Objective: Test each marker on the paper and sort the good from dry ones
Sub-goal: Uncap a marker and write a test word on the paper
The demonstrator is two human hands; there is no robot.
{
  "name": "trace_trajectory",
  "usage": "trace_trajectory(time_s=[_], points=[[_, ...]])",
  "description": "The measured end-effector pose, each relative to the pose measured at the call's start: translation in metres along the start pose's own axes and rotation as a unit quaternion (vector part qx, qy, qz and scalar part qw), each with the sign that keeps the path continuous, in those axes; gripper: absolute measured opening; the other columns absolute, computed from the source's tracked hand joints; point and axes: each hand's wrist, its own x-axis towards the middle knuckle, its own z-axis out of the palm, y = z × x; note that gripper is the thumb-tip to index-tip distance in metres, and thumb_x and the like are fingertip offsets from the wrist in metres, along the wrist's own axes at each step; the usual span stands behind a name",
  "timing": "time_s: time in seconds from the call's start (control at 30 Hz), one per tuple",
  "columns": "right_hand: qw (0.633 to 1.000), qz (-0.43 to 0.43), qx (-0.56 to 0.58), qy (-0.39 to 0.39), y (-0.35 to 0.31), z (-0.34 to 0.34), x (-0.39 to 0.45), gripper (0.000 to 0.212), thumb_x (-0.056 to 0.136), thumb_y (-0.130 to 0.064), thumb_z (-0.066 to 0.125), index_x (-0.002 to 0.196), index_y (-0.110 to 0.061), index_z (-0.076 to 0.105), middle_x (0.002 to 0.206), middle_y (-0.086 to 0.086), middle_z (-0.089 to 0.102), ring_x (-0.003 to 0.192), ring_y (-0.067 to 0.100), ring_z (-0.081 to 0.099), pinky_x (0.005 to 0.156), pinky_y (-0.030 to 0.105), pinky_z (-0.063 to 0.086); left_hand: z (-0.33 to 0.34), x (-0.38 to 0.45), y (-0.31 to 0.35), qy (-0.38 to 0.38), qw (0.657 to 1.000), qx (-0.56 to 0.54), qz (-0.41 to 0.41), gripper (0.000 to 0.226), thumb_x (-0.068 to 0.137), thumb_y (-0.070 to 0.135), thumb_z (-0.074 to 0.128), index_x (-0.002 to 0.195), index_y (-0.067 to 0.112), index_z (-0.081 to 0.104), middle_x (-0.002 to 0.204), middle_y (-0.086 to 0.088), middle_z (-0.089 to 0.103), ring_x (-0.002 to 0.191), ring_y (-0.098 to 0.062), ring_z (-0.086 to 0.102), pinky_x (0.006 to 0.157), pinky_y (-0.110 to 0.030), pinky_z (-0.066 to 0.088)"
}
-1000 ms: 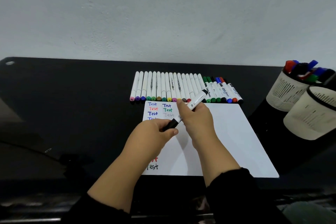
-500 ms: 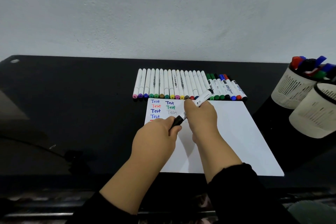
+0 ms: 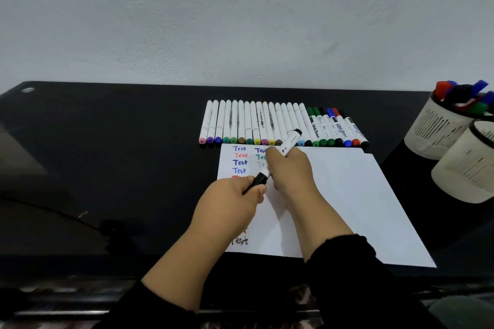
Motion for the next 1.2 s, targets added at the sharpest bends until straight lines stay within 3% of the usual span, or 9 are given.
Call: trace_trajectory(time_s=[0.07, 0.17, 0.3, 0.4, 0.53, 0.67, 0.9, 1.03, 1.2], points=[[1.000, 0.004, 0.001, -0.002, 0.002, 0.001, 0.002, 0.022, 0.086, -0.016, 0.050, 0.065, -0.015, 0.043, 0.060, 0.003, 0.045, 0.056, 0.018, 0.037, 0.055, 0.028, 0.031, 0.000, 0.000, 0.000, -0.003, 1.000, -0.019, -0.008, 0.022, 0.093, 0.037, 0.051, 0.084, 0.025, 0.067, 0.055, 0.011, 0.050, 0.046, -0.004, 0.043, 0.046, -0.016, 0.035], [1.000, 0.011, 0.002, -0.005, 0.005, 0.004, 0.004, 0.024, 0.085, -0.016, 0.049, 0.063, -0.016, 0.040, 0.055, 0.001, 0.041, 0.052, 0.016, 0.033, 0.052, 0.027, 0.028, 0.001, 0.000, -0.001, -0.011, 1.000, -0.019, -0.008, 0.023, 0.094, 0.037, 0.050, 0.084, 0.024, 0.067, 0.057, 0.007, 0.049, 0.046, -0.006, 0.041, 0.049, -0.021, 0.035], [0.999, 0.013, 0.025, -0.015, 0.006, 0.005, 0.007, 0.021, 0.084, -0.016, 0.050, 0.064, -0.016, 0.043, 0.059, 0.004, 0.045, 0.056, 0.020, 0.036, 0.055, 0.031, 0.029, 0.000, 0.002, -0.001, -0.022, 0.998, -0.052, -0.019, 0.020, 0.094, 0.036, 0.051, 0.082, 0.026, 0.065, 0.078, 0.004, 0.065, 0.057, -0.009, 0.048, 0.057, -0.024, 0.043], [0.999, 0.015, 0.037, -0.018, 0.005, 0.006, 0.008, 0.023, 0.086, -0.016, 0.051, 0.063, -0.016, 0.044, 0.056, 0.001, 0.045, 0.052, 0.016, 0.036, 0.052, 0.028, 0.029, 0.000, 0.002, -0.001, -0.017, 0.999, -0.035, -0.021, 0.021, 0.094, 0.038, 0.050, 0.085, 0.026, 0.065, 0.085, 0.005, 0.065, 0.068, -0.011, 0.056, 0.063, -0.026, 0.048], [1.000, 0.019, 0.002, 0.007, 0.002, 0.006, 0.008, 0.025, 0.088, -0.016, 0.050, 0.064, -0.015, 0.041, 0.057, 0.000, 0.041, 0.052, 0.015, 0.034, 0.053, 0.028, 0.030, 0.001, -0.002, -0.001, 0.028, 0.998, 0.061, 0.016, 0.027, 0.096, 0.039, 0.045, 0.106, 0.023, 0.063, 0.093, 0.004, 0.067, 0.078, -0.015, 0.062, 0.071, -0.032, 0.053], [0.994, 0.067, 0.005, 0.087, -0.003, -0.020, 0.024, 0.019, 0.089, -0.022, 0.049, 0.073, -0.014, 0.045, 0.068, 0.003, 0.046, 0.056, 0.014, 0.038, 0.052, 0.026, 0.033, 0.001, -0.010, -0.003, 0.040, 0.994, 0.098, 0.038, 0.040, 0.097, 0.041, 0.043, 0.134, 0.029, 0.048, 0.095, 0.006, 0.062, 0.086, -0.012, 0.059, 0.072, -0.024, 0.047], [0.985, 0.117, 0.094, 0.086, 0.003, -0.020, 0.021, 0.020, 0.089, -0.022, 0.048, 0.071, -0.012, 0.048, 0.057, 0.002, 0.042, 0.046, 0.014, 0.033, 0.043, 0.022, 0.029, 0.004, -0.004, 0.001, 0.037, 0.998, 0.055, 0.016, 0.033, 0.095, 0.039, 0.046, 0.121, 0.023, 0.059, 0.088, 0.004, 0.064, 0.081, -0.014, 0.061, 0.076, -0.033, 0.053], [0.976, 0.125, 0.156, 0.086, 0.004, -0.017, 0.022, 0.021, 0.090, -0.022, 0.049, 0.071, -0.013, 0.046, 0.052, 0.001, 0.038, 0.042, 0.012, 0.029, 0.040, 0.022, 0.026, 0.006, 0.002, -0.002, 0.050, 0.997, 0.050, 0.009, 0.036, 0.096, 0.039, 0.046, 0.127, 0.025, 0.055, 0.091, 0.006, 0.062, 0.079, -0.011, 0.057, 0.069, -0.024, 0.048], [0.969, 0.127, 0.200, 0.066, 0.001, -0.007, 0.022, 0.024, 0.090, -0.020, 0.049, 0.068, -0.014, 0.043, 0.047, 0.000, 0.033, 0.039, 0.011, 0.024, 0.040, 0.022, 0.022, 0.004, 0.008, -0.007, 0.048, 0.999, 0.022, -0.009, 0.040, 0.095, 0.041, 0.046, 0.133, 0.030, 0.050, 0.076, 0.017, 0.050, 0.071, -0.002, 0.053, 0.056, -0.015, 0.040]])
